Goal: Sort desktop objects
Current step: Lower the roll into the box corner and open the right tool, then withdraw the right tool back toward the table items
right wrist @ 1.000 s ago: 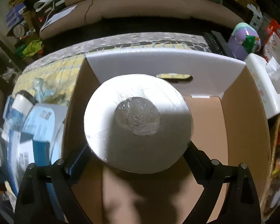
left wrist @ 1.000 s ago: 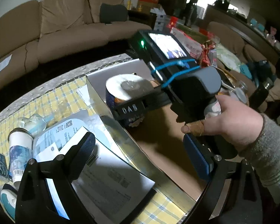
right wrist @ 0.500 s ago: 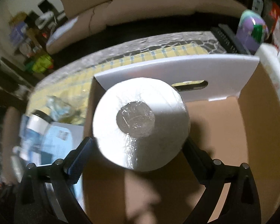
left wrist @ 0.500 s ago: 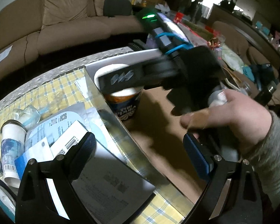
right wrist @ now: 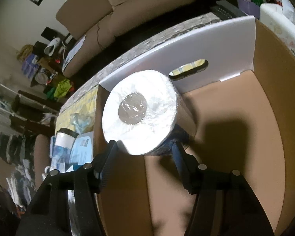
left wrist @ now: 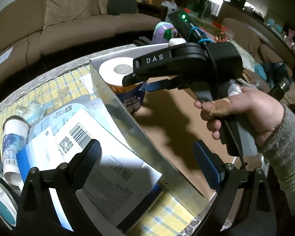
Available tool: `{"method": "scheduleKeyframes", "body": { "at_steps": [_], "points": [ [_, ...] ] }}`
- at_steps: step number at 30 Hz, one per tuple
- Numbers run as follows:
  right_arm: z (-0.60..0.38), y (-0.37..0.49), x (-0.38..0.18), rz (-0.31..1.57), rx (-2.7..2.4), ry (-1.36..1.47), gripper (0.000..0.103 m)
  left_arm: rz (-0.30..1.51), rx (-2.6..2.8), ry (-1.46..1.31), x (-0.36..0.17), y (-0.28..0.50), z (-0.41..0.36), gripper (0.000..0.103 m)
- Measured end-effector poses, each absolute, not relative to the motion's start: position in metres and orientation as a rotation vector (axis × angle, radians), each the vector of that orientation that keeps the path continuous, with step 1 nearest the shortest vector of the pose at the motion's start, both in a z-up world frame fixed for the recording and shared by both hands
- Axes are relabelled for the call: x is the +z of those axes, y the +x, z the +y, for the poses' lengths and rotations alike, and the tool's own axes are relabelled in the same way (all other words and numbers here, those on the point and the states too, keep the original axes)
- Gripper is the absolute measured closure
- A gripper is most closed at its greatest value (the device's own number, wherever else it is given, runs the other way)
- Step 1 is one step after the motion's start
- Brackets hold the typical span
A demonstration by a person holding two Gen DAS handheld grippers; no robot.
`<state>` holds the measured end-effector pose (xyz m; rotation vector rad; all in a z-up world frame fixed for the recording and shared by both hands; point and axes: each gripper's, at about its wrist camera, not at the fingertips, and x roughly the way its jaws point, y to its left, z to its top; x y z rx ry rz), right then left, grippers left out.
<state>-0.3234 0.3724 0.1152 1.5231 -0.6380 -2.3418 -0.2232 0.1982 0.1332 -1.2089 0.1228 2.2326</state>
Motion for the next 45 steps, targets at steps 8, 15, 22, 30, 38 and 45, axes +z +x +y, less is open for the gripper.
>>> {"method": "scheduleKeyframes", "body": {
  "at_steps": [8,15,22,30,38,45],
  "points": [
    [0.379,-0.302,0.128,-0.600,-2.369,1.537,0.043,0.101,2.239,-1.214,0.141,-0.206,0.191,0.009],
    [0.377,-0.236,0.162,-0.330,-2.500,1.515,0.033,0.077,2.251,-1.192,0.159,-0.179,0.189,0.008],
    [0.384,-0.161,0.178,-0.111,-2.614,1.490,0.031,0.070,2.262,-1.162,0.176,-0.140,0.199,0.008],
    [0.387,-0.086,0.196,-0.006,-2.688,1.434,0.020,0.055,2.277,-1.150,0.180,-0.090,0.206,0.003],
    [0.366,-0.035,0.199,0.012,-2.673,1.397,0.012,0.001,2.305,-1.141,0.180,-0.049,0.178,0.000],
    [0.326,-0.002,0.191,0.021,-2.615,1.361,0.004,-0.032,2.333,-1.151,0.169,-0.009,0.127,0.000]
  ]
}}
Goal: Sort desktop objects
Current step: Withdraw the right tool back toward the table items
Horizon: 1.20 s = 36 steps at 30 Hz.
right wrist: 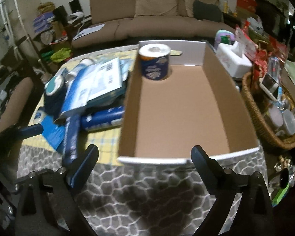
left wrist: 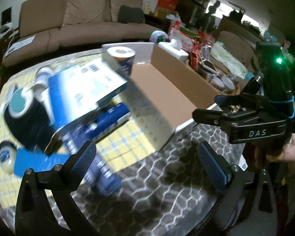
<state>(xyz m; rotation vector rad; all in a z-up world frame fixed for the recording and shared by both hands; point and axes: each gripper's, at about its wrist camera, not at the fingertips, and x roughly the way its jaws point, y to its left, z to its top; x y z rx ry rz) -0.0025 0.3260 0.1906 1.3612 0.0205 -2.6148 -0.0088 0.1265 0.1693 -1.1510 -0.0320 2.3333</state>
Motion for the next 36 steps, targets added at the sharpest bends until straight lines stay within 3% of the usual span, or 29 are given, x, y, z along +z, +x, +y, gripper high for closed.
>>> {"method": "scheduleKeyframes", "body": {
  "at_steps": [13,36],
  "points": [
    [0.247,0.035,0.171,0.045,-2.615,1.249,0.004,-0.142,2.492,-1.227,0.138,0.025,-0.002,0.000],
    [0.174,0.027,0.110,0.015,-2.502,1.237,0.004,-0.137,2.526,-1.284,0.086,0.022,-0.090,0.000]
  ]
}}
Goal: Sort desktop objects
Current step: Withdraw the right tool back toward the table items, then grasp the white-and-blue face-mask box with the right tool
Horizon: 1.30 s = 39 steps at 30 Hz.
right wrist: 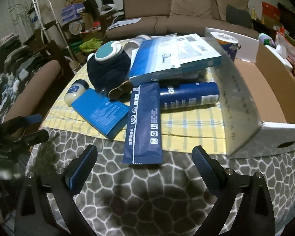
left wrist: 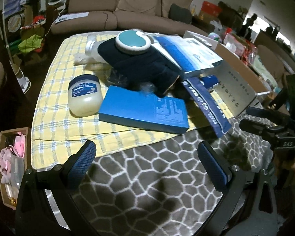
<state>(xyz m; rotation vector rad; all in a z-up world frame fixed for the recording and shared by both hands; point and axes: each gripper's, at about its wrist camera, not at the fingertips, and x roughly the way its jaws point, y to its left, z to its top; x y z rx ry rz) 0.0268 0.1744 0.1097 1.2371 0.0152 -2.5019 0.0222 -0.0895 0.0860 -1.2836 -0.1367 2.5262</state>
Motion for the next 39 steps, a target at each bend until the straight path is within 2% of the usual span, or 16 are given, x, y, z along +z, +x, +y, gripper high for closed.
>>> {"method": "scheduleKeyframes", "body": {
  "at_steps": [9,18,24,32,34,36,37,39],
  "points": [
    [0.180,-0.011,0.109,-0.107,-2.503,1.221,0.004,-0.141,2.497,-1.271,0.068,0.004,-0.092,0.000],
    [0.212,-0.074,0.118,-0.579,-2.466,1.219,0.004,-0.151,2.463,-1.213,0.070,-0.018,-0.074,0.000],
    [0.223,-0.105,0.113,-0.742,-2.496,1.224,0.004,-0.152,2.448,-1.169,0.068,-0.028,-0.067,0.000],
    [0.236,-0.128,0.089,-0.967,-2.507,1.251,0.004,-0.248,2.406,-1.196,0.053,-0.035,-0.069,0.000],
    [0.239,-0.129,0.088,-1.001,-2.508,1.215,0.012,-0.261,2.400,-1.184,0.054,-0.035,-0.068,0.000],
    [0.241,-0.131,0.088,-1.007,-2.514,1.220,0.041,-0.272,2.393,-1.179,0.055,-0.036,-0.068,0.000],
    [0.242,-0.131,0.087,-1.015,-2.513,1.215,0.050,-0.274,2.393,-1.180,0.055,-0.037,-0.067,0.000],
    [0.246,-0.128,0.089,-1.038,-2.500,1.185,0.057,-0.281,2.393,-1.179,0.055,-0.038,-0.066,0.000]
  ]
}}
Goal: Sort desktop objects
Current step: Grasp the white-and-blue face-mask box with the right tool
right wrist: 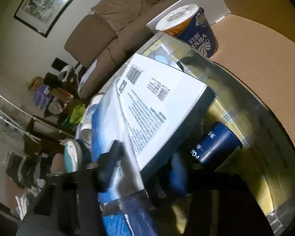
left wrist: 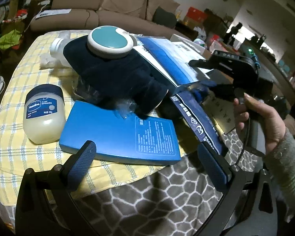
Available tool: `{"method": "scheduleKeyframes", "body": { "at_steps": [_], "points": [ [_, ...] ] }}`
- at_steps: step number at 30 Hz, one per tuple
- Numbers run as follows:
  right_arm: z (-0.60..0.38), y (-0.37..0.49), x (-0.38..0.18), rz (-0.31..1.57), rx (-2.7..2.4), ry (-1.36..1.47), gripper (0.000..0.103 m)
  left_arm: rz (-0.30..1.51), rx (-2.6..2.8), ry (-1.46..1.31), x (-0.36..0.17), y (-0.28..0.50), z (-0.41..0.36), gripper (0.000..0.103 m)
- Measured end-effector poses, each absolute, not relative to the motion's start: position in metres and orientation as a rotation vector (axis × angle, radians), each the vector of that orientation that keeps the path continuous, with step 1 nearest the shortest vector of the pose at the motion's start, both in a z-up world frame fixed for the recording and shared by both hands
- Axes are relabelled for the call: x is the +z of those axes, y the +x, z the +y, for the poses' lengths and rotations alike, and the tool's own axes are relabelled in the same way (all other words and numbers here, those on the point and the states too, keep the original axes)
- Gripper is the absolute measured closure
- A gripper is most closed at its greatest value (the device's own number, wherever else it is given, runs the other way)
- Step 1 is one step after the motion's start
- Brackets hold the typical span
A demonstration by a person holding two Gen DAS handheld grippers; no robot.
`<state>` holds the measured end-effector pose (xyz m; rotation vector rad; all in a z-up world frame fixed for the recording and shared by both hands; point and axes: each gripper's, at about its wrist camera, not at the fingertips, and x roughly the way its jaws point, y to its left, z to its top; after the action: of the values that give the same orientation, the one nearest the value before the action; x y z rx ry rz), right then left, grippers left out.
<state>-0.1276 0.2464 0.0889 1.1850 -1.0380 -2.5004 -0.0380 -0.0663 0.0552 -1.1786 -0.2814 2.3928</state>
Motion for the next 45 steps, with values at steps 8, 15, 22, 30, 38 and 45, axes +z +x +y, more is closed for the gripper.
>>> {"method": "scheduleKeyframes", "body": {
  "at_steps": [8,15,22,30,38,45],
  "points": [
    [0.217,-0.103,0.154,-0.561,-2.615,1.009,0.071,-0.307,2.405,-1.134,0.064,-0.037,-0.069,0.000],
    [0.127,-0.053,0.192,0.245,-2.596,0.932,0.079,-0.422,2.411,-1.054,0.080,-0.032,-0.091,0.000],
    [0.057,0.011,0.149,0.777,-2.466,0.831,0.075,-0.874,2.357,-0.969,0.087,-0.023,-0.173,0.000],
    [0.017,0.040,0.086,0.987,-2.298,0.918,0.054,-1.140,2.289,-0.977,0.066,-0.017,-0.227,0.000],
    [0.033,0.052,0.081,0.704,-2.222,1.074,0.037,-0.962,2.319,-1.191,0.041,-0.026,-0.199,0.000],
    [0.102,0.010,0.099,0.277,-2.405,1.264,0.037,-0.634,2.414,-1.431,0.022,-0.023,-0.165,0.000]
  ]
}}
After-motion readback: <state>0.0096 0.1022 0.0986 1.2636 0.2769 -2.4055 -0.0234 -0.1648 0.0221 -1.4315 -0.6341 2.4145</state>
